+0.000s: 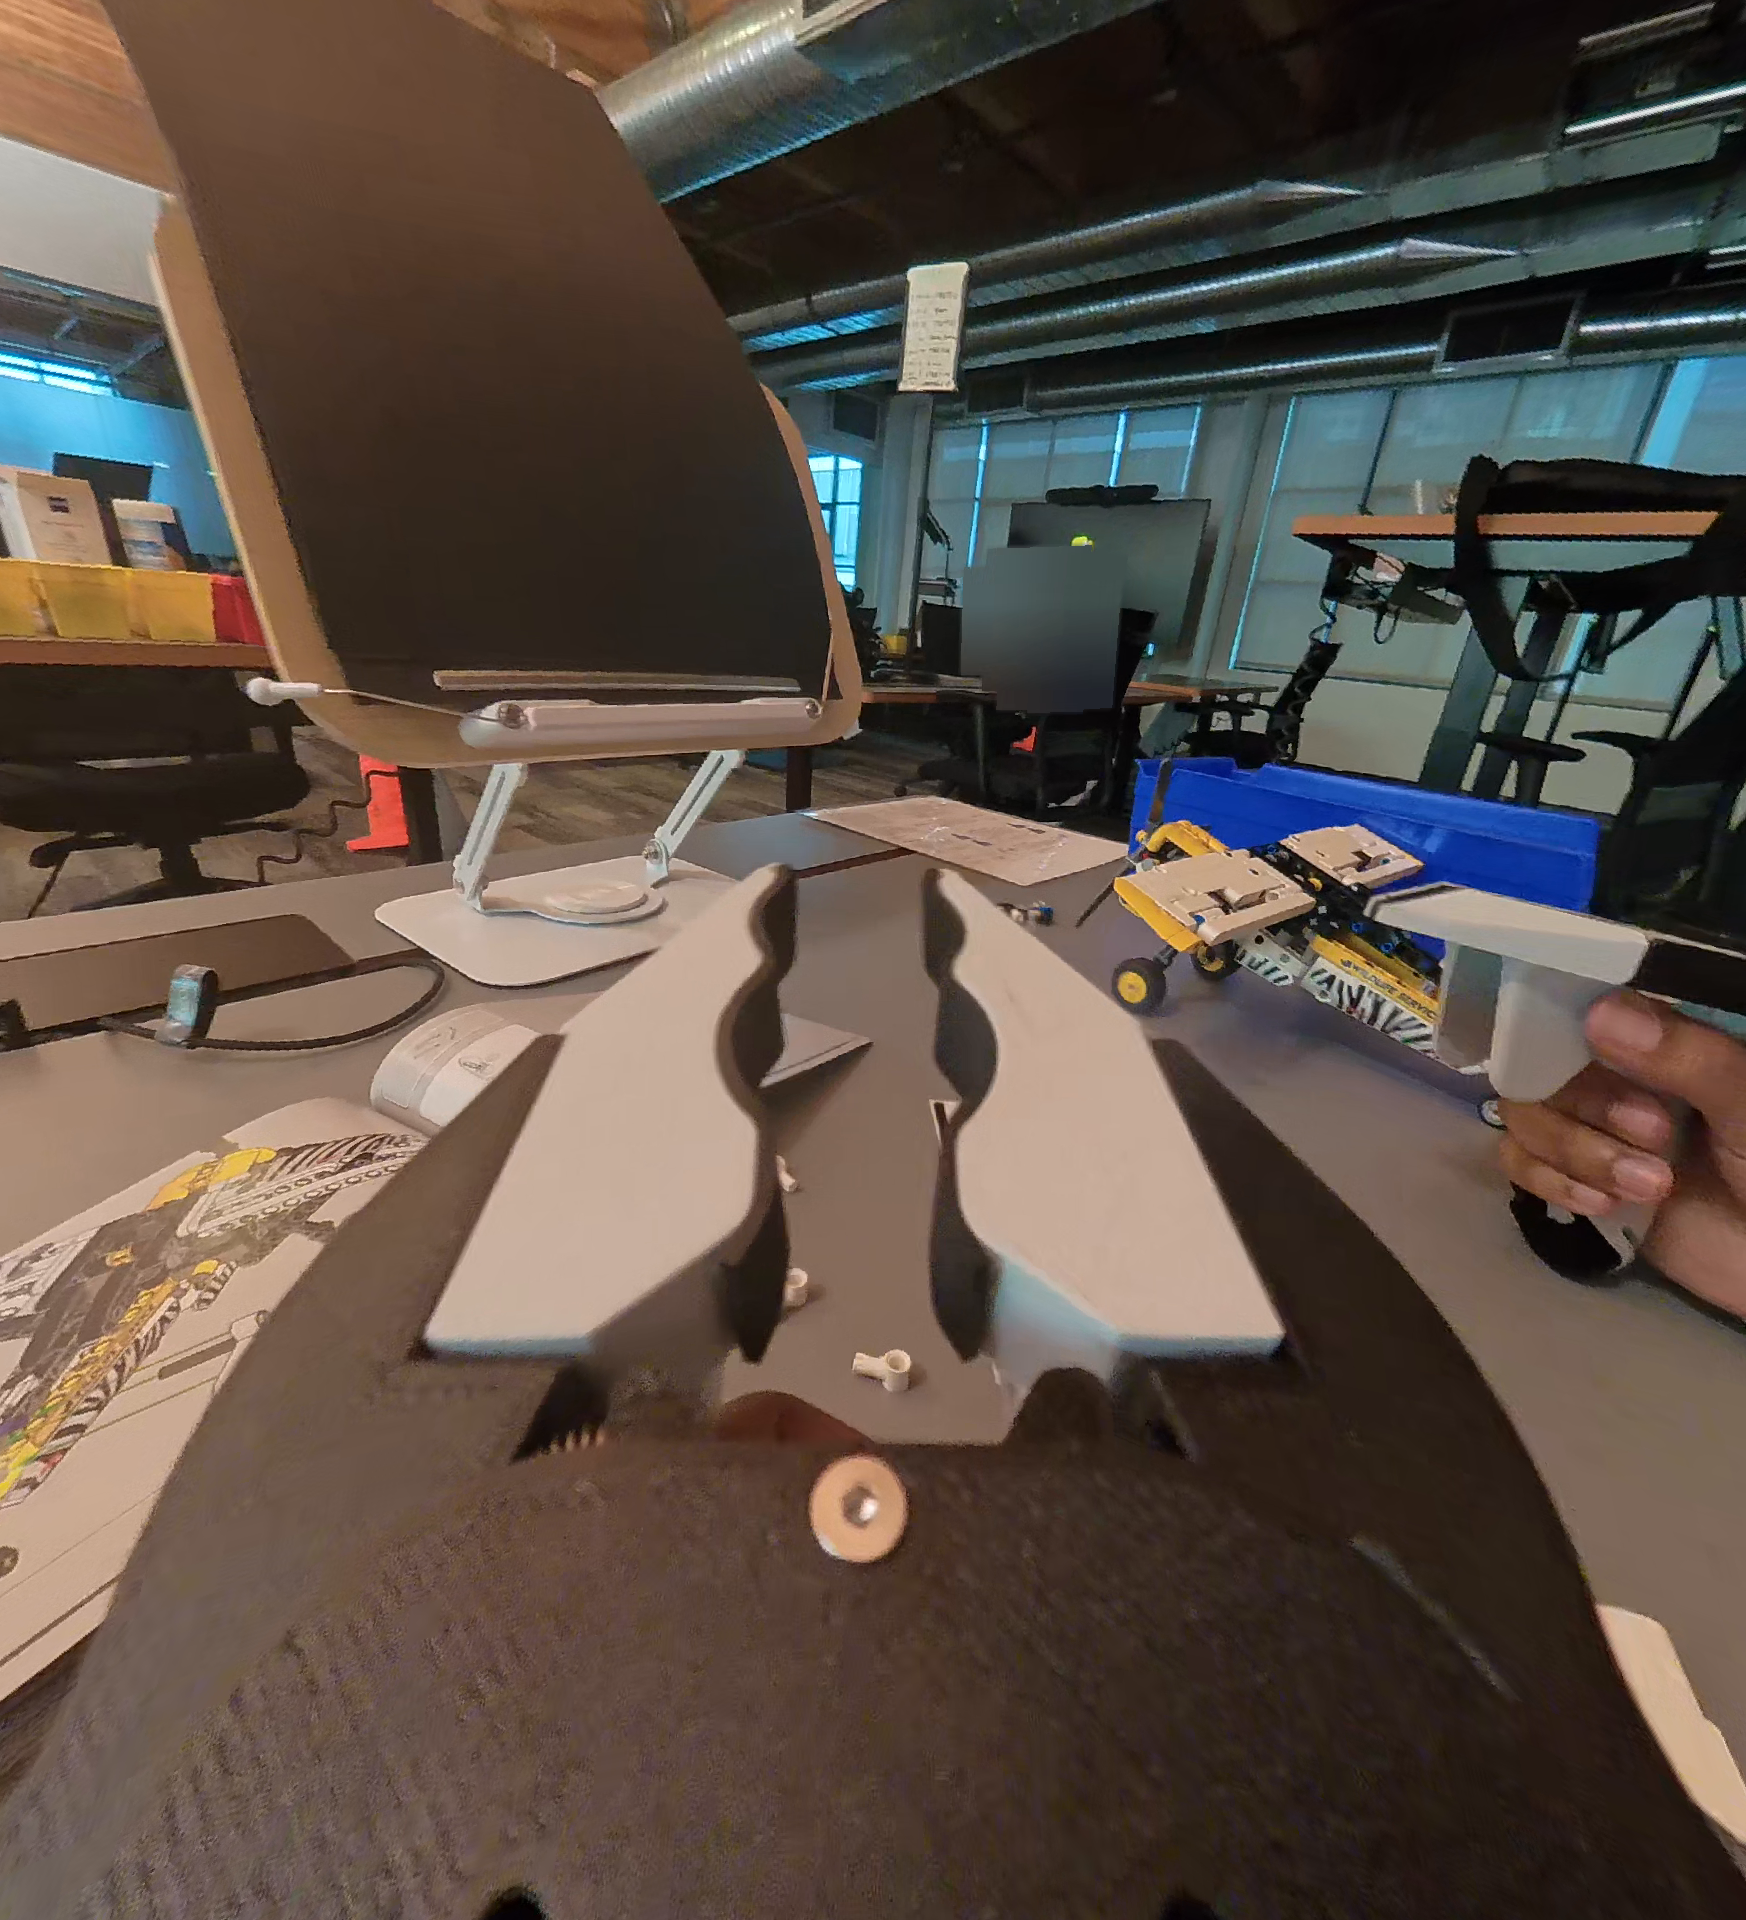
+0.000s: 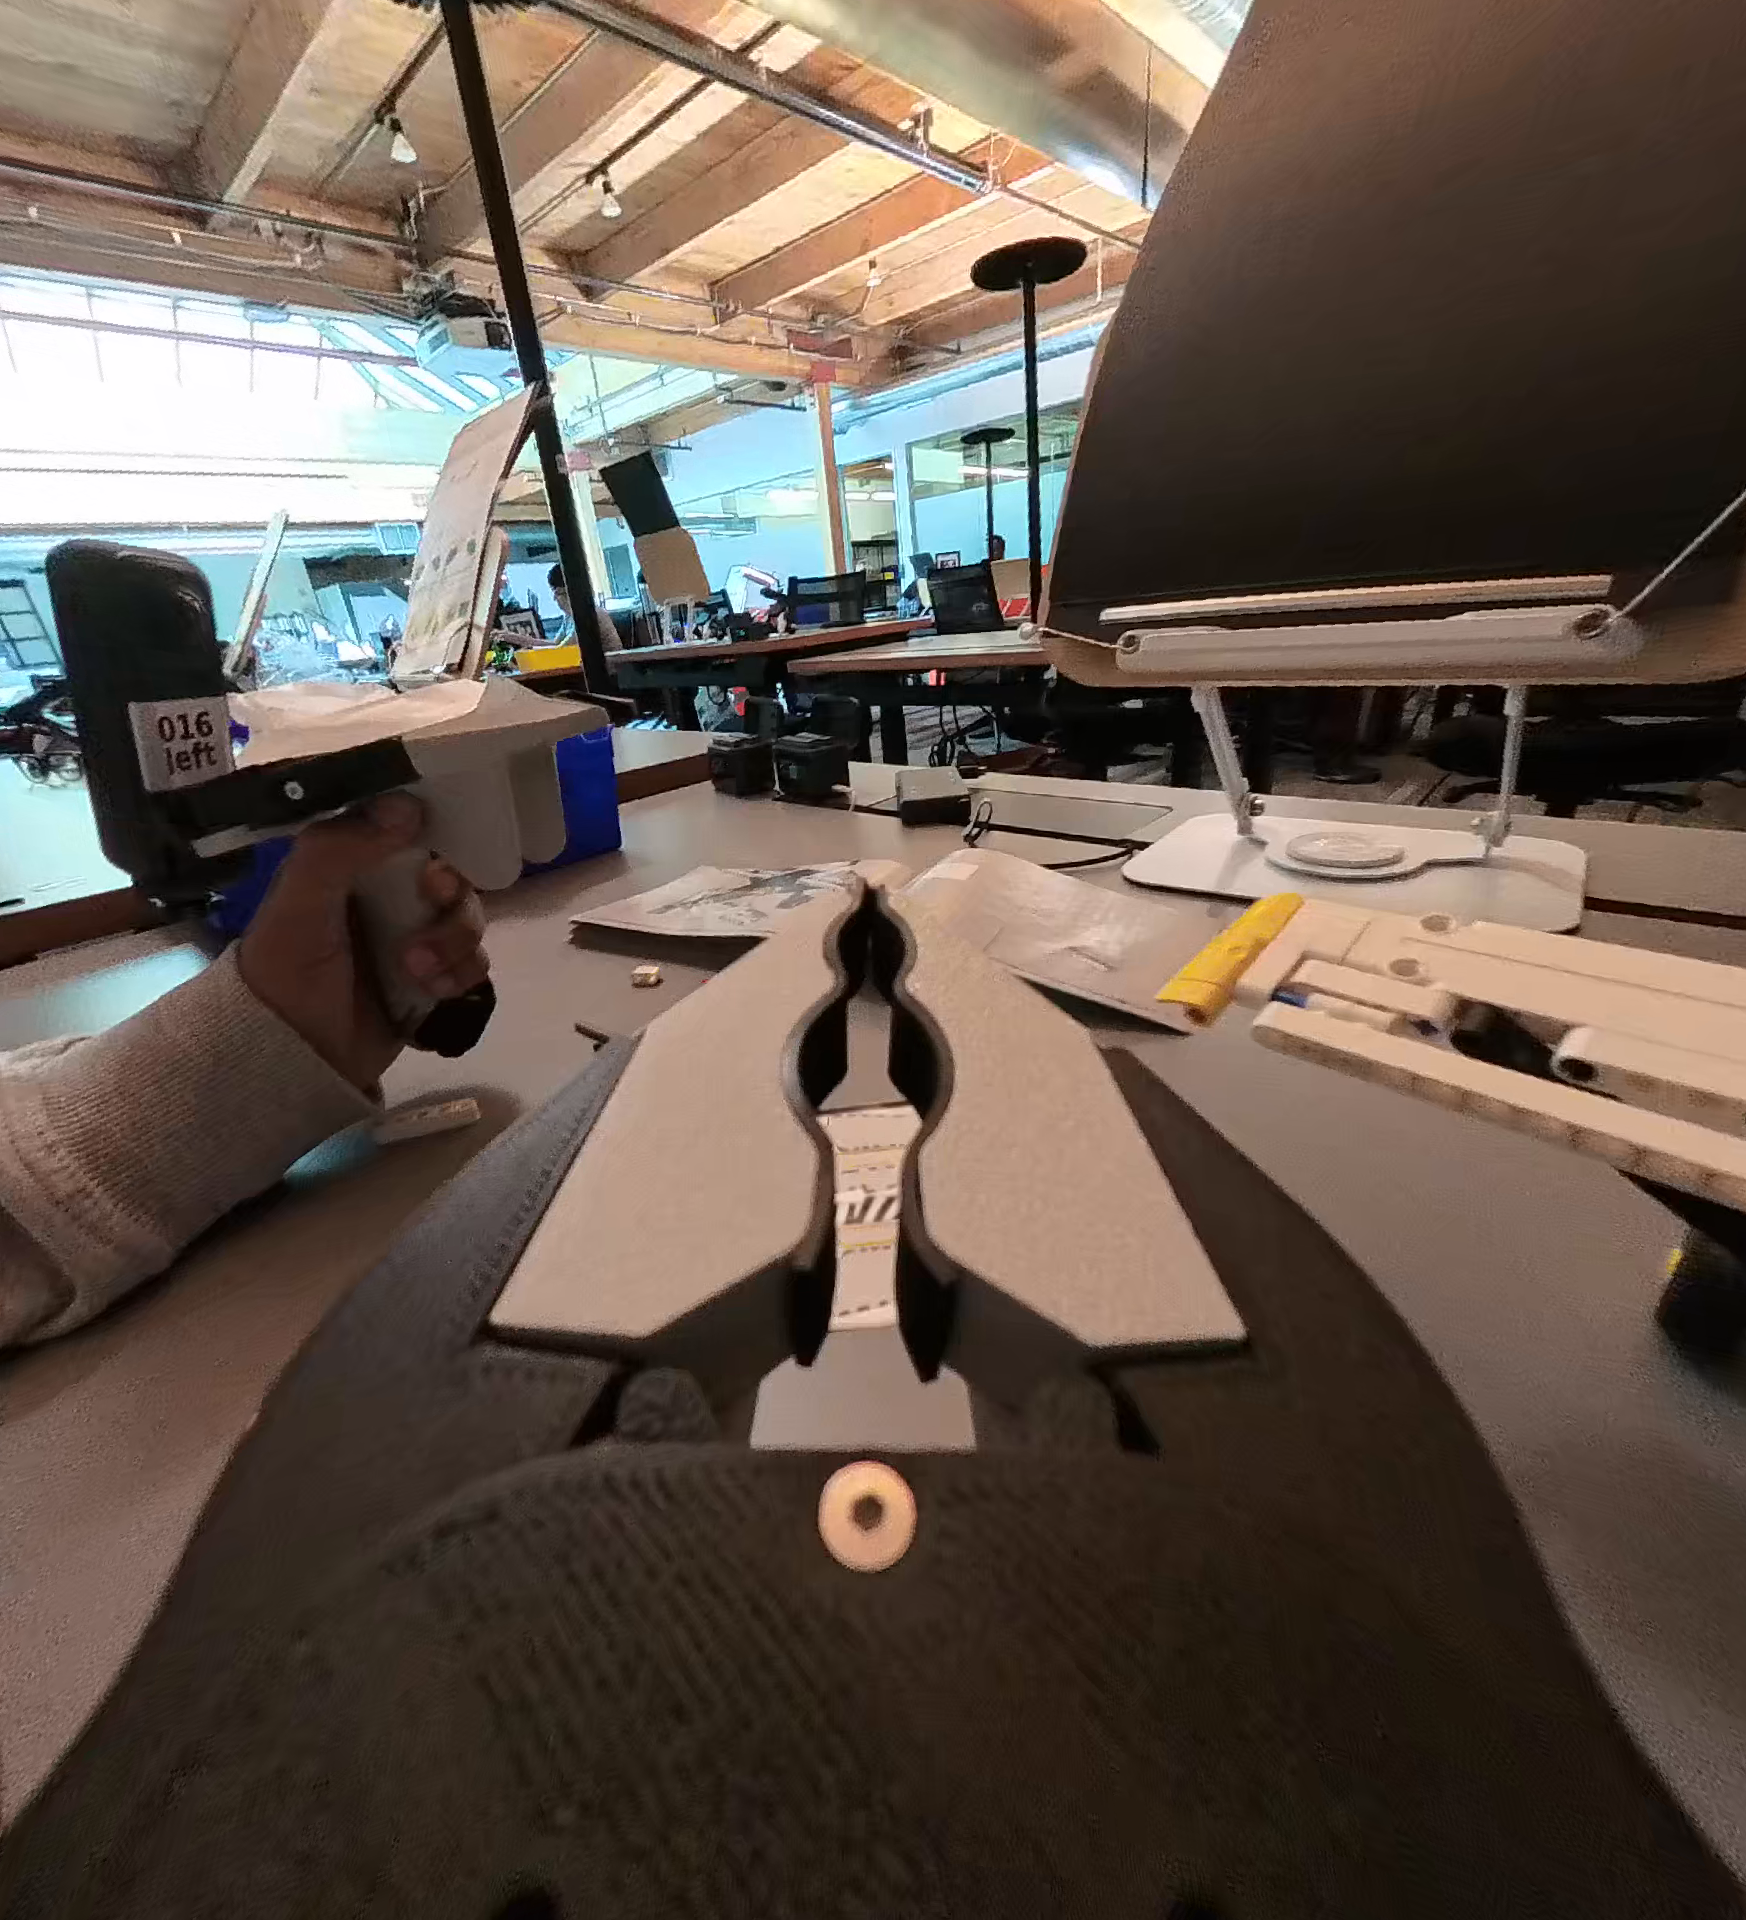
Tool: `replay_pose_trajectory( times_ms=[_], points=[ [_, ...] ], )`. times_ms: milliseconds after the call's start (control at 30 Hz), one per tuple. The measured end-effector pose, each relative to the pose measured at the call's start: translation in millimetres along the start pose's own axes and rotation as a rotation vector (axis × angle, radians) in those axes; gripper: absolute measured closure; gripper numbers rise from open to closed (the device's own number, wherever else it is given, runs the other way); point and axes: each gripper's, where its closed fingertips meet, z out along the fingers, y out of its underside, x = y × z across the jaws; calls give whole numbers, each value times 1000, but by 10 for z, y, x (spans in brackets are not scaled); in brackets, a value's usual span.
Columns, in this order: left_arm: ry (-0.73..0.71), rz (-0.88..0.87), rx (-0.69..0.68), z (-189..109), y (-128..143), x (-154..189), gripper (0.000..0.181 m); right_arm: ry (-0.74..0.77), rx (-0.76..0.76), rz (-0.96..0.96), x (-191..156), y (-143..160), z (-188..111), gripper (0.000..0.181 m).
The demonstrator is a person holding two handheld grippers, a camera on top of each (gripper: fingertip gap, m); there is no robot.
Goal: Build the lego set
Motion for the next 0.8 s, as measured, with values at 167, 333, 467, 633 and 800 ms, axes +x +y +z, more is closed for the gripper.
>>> replay_pose_trajectory(
  times_ms=[167,333,467,633,800],
  points=[
    [-93,-10,43,-33,-77,-131,181,-31,8,-3,-64,2,36,168],
    [-92,-6,41,-35,-75,-126,181,-42,21,21,-61,-11,37,164],
    [-64,-30,43,-36,-74,-105,176,-58,18,35,-75,-3,58,161],
    [-54,-74,62,-51,-96,-129,171,-73,17,17,-123,4,70,158],
    [-36,-139,67,-41,-78,-159,166,-70,27,11,-128,-8,61,158]
  ],
)
